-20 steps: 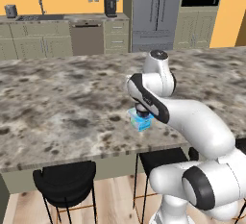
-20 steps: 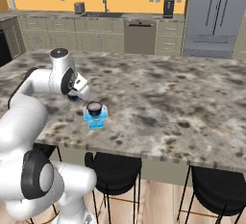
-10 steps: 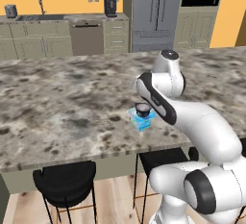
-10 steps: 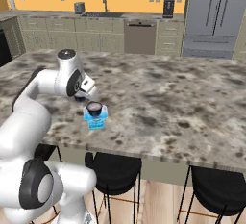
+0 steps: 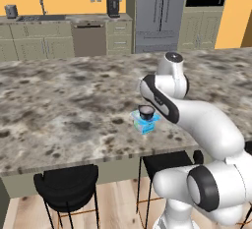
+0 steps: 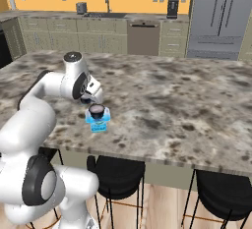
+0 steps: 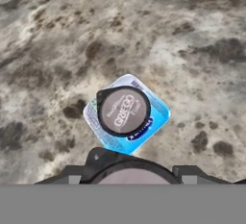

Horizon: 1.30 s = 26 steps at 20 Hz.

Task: Stack the yogurt containers by placing the smaller containers on top of the larger containers.

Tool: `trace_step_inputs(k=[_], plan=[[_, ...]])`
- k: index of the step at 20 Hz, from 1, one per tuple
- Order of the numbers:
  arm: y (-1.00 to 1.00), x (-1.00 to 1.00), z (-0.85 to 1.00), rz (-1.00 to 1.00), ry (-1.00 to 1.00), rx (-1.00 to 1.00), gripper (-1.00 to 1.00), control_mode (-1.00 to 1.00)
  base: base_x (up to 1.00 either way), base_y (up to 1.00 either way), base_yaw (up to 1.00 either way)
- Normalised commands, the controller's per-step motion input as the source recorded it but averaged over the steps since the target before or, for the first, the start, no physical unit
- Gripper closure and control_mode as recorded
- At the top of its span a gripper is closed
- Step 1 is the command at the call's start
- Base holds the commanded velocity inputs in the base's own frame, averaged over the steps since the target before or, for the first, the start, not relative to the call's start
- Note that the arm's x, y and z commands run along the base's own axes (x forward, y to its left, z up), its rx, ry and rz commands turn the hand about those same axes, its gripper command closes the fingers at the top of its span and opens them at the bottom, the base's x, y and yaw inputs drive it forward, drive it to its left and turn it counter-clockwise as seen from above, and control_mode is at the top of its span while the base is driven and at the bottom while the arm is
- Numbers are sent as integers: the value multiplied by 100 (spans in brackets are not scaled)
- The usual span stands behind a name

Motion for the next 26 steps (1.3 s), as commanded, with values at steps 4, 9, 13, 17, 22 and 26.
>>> trace_step_inputs(k=[4, 9, 13, 17, 22, 26], plan=[[-4, 11, -19, 0, 0, 0, 100, -100, 0, 0, 0], [-5, 10, -15, 0, 0, 0, 100, -100, 0, 0, 0], [-4, 10, -13, 0, 0, 0, 100, -100, 0, 0, 0], [0, 10, -14, 0, 0, 0, 100, -100, 0, 0, 0], [0, 8, -16, 0, 0, 0, 100, -100, 0, 0, 0], [0, 8, -17, 0, 0, 0, 100, -100, 0, 0, 0]])
